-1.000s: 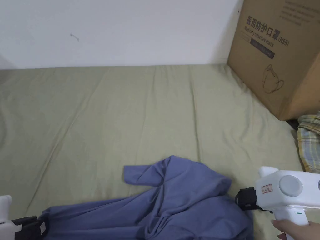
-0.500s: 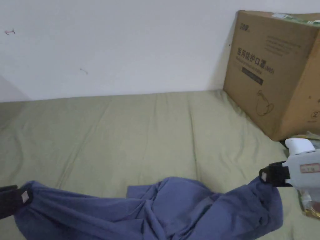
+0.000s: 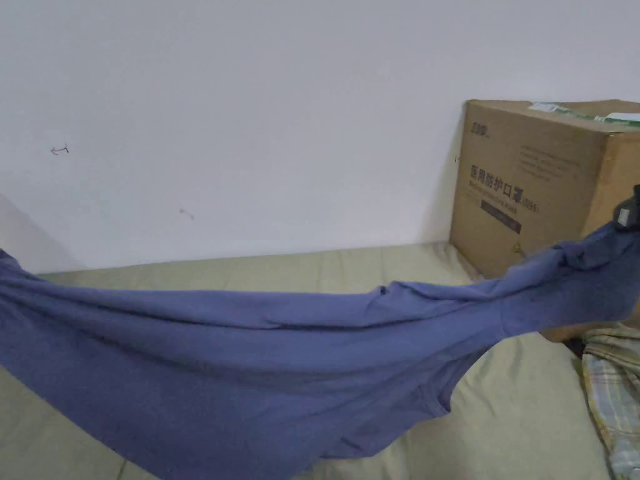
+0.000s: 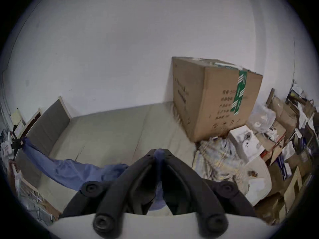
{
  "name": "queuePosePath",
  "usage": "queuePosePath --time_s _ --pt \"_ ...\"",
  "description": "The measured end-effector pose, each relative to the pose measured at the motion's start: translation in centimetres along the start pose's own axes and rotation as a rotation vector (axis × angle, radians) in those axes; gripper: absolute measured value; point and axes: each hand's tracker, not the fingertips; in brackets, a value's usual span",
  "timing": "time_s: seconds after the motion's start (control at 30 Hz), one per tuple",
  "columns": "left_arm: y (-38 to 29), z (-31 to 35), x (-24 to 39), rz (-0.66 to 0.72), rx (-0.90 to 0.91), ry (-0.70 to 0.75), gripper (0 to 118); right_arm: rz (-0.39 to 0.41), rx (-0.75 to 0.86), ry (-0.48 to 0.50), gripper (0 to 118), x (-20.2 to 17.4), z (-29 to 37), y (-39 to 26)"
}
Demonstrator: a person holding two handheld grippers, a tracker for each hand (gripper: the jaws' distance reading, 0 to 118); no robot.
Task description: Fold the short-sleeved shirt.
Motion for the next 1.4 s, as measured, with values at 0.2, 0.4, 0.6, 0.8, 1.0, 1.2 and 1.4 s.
queuePosePath --time_s 0.2,0.4,0.6,0.8,1.0,1.2,1.4 --pt "3.0 -5.3 -0.6 0.088 0.016 0.018 1 -0.058 0.059 -0.038 5 0.2 -2.6 4.8" --pt "5.1 -10.7 0.5 0.122 0.061 0.028 1 -0.077 0.121 -0.070 5 -0.4 -5.4 7.7" --pt "7.1 -13.4 1.9 0.168 0.150 0.006 1 -0.098 0.228 -0.119 5 -0.2 -6.2 10.4" --pt "8.6 -14.1 2.2 0.169 0.237 -0.005 1 -0.112 0.322 -0.127 5 0.9 -5.0 11.9" --pt "5.8 -15.9 1.5 0.174 0.151 -0.010 1 -0.146 0.210 -0.114 5 3.3 -7.4 7.2" --pt "-6.3 -20.3 -1.3 0.235 -0.246 0.027 1 -0.159 -0.179 -0.093 5 4.6 -13.8 -7.2" --pt "-18.6 -17.5 -3.6 0.257 -0.470 0.050 1 -0.147 -0.501 -0.069 5 5.7 -14.7 -20.9"
